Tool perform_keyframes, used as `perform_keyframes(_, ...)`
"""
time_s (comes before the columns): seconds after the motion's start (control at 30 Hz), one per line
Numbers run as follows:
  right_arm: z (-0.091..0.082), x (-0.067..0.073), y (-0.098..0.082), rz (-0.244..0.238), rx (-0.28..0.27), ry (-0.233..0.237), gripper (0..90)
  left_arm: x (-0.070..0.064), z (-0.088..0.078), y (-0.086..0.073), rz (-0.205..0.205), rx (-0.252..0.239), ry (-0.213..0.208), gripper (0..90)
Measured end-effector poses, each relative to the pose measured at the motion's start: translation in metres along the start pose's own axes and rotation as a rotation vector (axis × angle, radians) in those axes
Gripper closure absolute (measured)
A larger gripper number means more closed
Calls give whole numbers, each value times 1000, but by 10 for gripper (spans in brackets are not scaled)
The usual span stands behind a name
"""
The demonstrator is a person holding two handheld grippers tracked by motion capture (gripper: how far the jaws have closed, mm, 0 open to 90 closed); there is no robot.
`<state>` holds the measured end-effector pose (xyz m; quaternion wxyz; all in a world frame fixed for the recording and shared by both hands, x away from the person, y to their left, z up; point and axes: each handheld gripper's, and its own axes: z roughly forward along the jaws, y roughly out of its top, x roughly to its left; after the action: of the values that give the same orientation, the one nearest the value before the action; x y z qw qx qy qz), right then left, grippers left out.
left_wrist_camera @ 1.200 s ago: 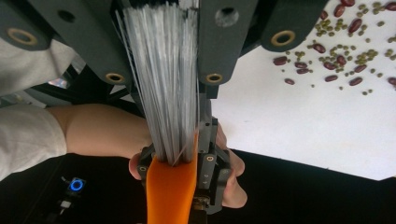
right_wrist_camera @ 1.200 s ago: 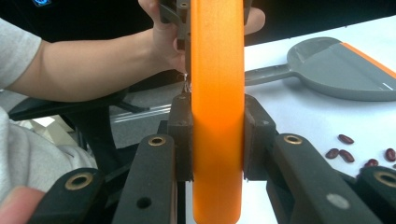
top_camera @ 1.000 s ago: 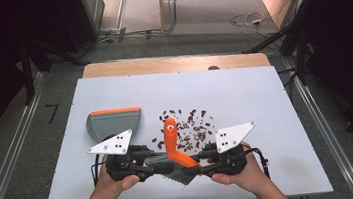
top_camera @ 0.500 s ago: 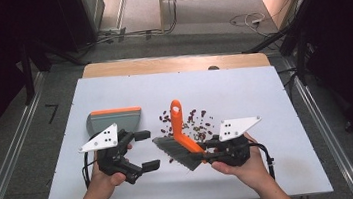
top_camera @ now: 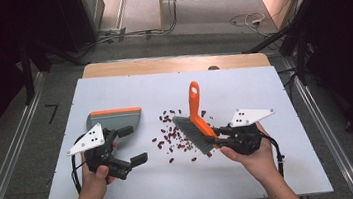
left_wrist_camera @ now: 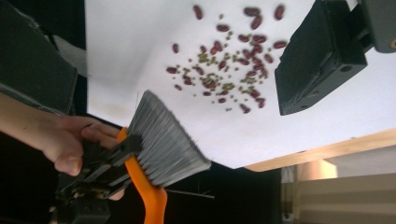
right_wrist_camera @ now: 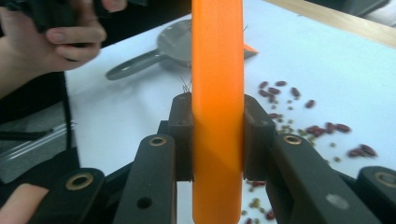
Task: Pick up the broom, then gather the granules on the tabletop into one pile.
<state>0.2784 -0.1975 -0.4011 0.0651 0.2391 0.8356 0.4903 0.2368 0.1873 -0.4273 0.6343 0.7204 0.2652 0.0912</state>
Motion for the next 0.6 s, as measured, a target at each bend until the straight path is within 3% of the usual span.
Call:
perform_keyframes(0.1, -2, -3, 0, 4, 6, -34, 689, 1, -5, -3, 7, 3, 29, 2)
perform_keyframes(0.13, -3, -6, 0, 9, 15, -72, 689, 2, -7, -5, 8, 6, 37, 2)
perform_keyframes(0.17, -3, -6, 0, 9, 15, -72, 689, 3, -9, -7, 6, 9, 48, 2)
perform_keyframes(0.2, -4, -9, 0, 13, 24, -107, 689, 4, -10, -8, 5, 11, 53, 2)
perform_keyframes(0.3, -6, -14, 1, 14, 36, -134, 689, 7, -15, -12, -4, 14, 82, 2)
perform_keyframes(0.43, -10, -25, 4, 27, 54, -176, 689, 9, -22, -17, -4, 11, 130, 2)
perform_keyframes(0.53, -12, -39, 8, 39, 71, -232, 689, 12, -26, -23, 1, 21, 171, 3)
perform_keyframes(0.6, -11, -43, 10, 37, 81, -247, 689, 12, -28, -24, 0, 16, 173, 2)
